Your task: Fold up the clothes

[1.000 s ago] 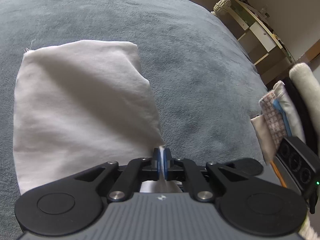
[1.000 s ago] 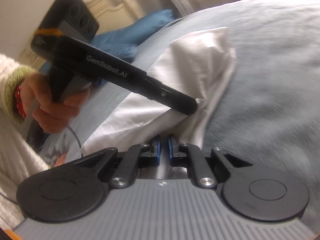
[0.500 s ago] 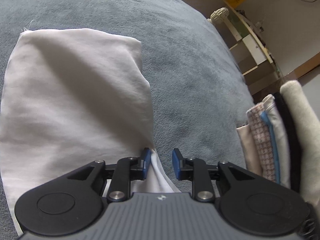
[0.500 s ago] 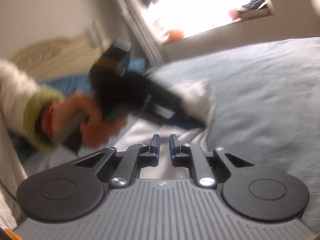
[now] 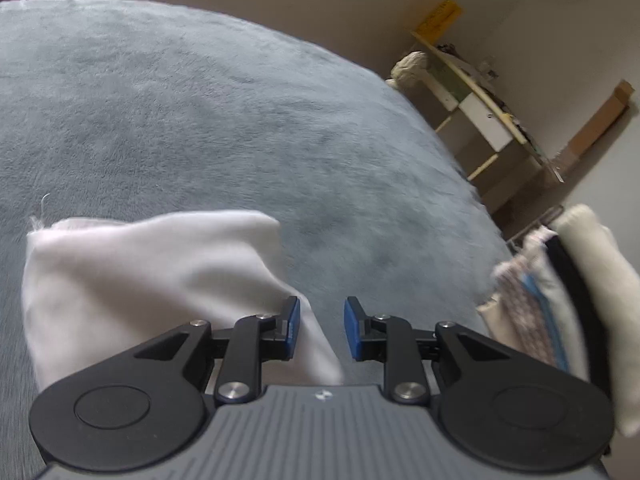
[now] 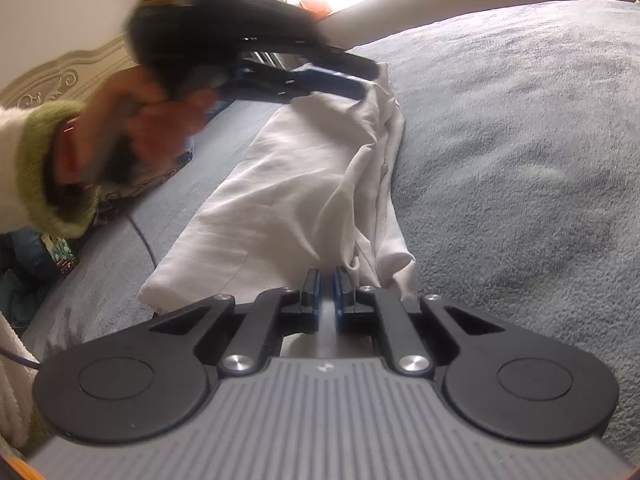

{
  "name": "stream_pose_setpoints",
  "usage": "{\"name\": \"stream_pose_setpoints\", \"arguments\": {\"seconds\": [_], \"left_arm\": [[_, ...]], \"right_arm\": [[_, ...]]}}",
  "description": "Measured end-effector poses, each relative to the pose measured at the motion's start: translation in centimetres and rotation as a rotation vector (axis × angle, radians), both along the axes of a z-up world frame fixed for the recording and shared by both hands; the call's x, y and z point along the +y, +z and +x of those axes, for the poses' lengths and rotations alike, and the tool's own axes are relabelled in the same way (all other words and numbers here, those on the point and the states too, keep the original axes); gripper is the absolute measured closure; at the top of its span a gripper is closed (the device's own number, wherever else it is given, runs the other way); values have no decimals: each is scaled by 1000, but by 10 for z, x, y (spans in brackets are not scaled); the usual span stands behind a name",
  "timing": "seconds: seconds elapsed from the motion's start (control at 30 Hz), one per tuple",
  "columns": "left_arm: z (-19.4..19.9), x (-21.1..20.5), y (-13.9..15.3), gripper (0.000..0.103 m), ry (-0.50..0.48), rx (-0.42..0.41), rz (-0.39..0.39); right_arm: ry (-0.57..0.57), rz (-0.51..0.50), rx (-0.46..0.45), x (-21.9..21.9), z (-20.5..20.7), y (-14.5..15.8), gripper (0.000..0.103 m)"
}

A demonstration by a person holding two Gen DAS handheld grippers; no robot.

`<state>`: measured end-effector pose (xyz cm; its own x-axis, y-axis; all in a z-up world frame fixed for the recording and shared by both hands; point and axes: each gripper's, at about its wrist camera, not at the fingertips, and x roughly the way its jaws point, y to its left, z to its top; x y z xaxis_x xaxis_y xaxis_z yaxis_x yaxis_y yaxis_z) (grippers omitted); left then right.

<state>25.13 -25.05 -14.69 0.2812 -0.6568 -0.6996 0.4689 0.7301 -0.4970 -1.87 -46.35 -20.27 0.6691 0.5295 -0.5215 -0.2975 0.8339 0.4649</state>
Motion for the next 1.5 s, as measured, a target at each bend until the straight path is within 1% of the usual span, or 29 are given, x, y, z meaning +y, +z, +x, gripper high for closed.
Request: {"name": "stream_pose_setpoints", "arguments": {"seconds": [0.1, 0.2, 0.3, 0.4, 0.47, 0.5, 0.53, 0.63, 0.67, 0.73, 0.83, 0.87, 0.93, 1.0, 1.03, 1.07, 1.1, 1.13, 1.23, 1.27, 1.33, 1.4, 1.5], "left_arm": [[14, 1, -17, 80, 44, 26, 16], [22, 4, -28, 87, 81, 56, 1], [28, 5, -34, 86, 94, 66, -16], [33, 4, -36, 86, 105, 94, -28], [35, 5, -31, 78, 111, 110, -38], [34, 6, -24, 66, 109, 106, -44], [30, 10, -12, 57, 105, 85, -49], [15, 25, 25, 48, 74, 8, -54], [8, 31, 39, 47, 52, -24, -45], [-13, 45, 65, 46, -2, -95, 3], [-59, 67, 87, 46, -91, -212, 78], [-79, 72, 87, 46, -129, -238, 99], [-120, 76, 81, 49, -212, -298, 143], [-161, 72, 63, 52, -294, -385, 204], [-178, 68, 51, 57, -329, -414, 232], [-193, 64, 39, 61, -359, -434, 257], [-202, 61, 27, 67, -375, -428, 268], [-210, 58, 15, 71, -386, -425, 277], [-220, 56, -10, 73, -382, -437, 272], [-220, 56, -13, 73, -373, -447, 268], [-218, 56, -16, 73, -345, -445, 236], [-216, 56, -17, 73, -326, -431, 208], [-218, 55, -18, 73, -316, -438, 191]], "right_arm": [[-13, 7, 5, 5, 8, -4, 99], [-20, -11, 3, 9, 7, -3, 100], [-32, -20, 4, 11, 7, -4, 100], [-49, -13, 10, 12, 7, -4, 100], [-62, -4, 16, 12, 7, -5, 100], [-69, 3, 21, 12, 7, -5, 100], [-73, 5, 24, 12, 7, -4, 100], [-80, -5, 28, 14, 9, -3, 100], [-82, -8, 30, 15, 9, -3, 100], [-89, -9, 33, 15, 10, -1, 100], [-107, 3, 43, 15, 9, 0, 100], [-114, 9, 48, 14, 9, 0, 100], [-133, 21, 62, 14, 10, 1, 100], [-153, 31, 76, 13, 12, 3, 100], [-163, 32, 81, 13, 12, 4, 100], [-170, 31, 87, 13, 13, 6, 100], [-178, 30, 92, 13, 14, 7, 100], [-182, 22, 96, 14, 15, 8, 100], [-181, -34, 102, 19, 20, 13, 100], [-181, -61, 105, 22, 22, 16, 100], [-188, -103, 97, 25, 26, 28, 99], [-194, -120, 66, 26, 32, 44, 98], [-197, -153, 22, 31, 45, 66, 97]]}}
